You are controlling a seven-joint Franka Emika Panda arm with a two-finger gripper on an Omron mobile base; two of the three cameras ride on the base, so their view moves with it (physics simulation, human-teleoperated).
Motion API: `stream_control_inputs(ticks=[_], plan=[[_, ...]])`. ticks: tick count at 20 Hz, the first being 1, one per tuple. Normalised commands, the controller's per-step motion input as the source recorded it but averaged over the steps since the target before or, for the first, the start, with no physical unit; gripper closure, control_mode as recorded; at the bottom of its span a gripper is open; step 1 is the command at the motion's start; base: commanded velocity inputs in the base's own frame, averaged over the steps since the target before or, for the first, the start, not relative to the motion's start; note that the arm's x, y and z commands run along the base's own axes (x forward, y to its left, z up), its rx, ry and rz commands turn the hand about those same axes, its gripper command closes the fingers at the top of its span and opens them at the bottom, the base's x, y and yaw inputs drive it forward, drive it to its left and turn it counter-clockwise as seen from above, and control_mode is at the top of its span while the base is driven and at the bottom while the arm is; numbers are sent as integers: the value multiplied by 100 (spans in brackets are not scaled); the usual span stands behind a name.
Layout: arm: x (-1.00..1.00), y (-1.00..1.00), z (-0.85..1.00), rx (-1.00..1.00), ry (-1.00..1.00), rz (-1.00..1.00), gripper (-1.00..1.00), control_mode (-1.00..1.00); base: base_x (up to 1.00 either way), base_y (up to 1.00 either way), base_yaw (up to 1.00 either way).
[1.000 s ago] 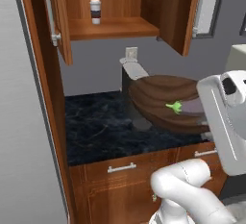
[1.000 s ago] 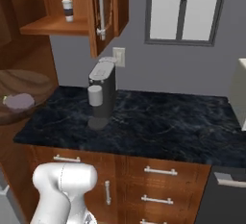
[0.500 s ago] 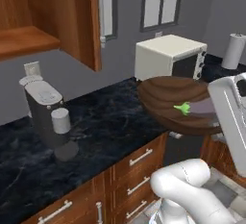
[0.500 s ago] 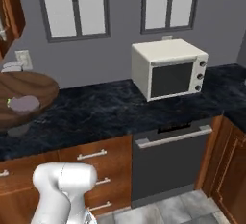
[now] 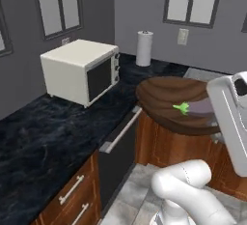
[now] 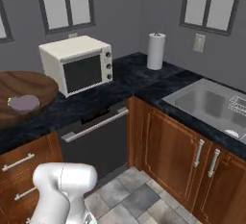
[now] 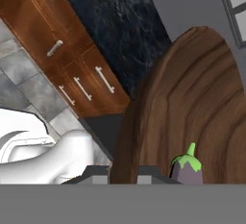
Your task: Pick the eggplant from the cabinet and place it in the bowl. Then pick the bowl and place it in the sink. Then turn on the sink facuet.
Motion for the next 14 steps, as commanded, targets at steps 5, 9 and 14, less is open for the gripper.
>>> stream_control_inputs(ticks=[5, 9, 14], plan=[[0, 0, 0, 0, 0, 0, 100, 100, 0, -82, -49], [0, 0, 0, 0, 0, 0, 100, 100, 3, -85, -41], [0, 0, 0, 0, 0, 0, 100, 100, 24, -75, -25]])
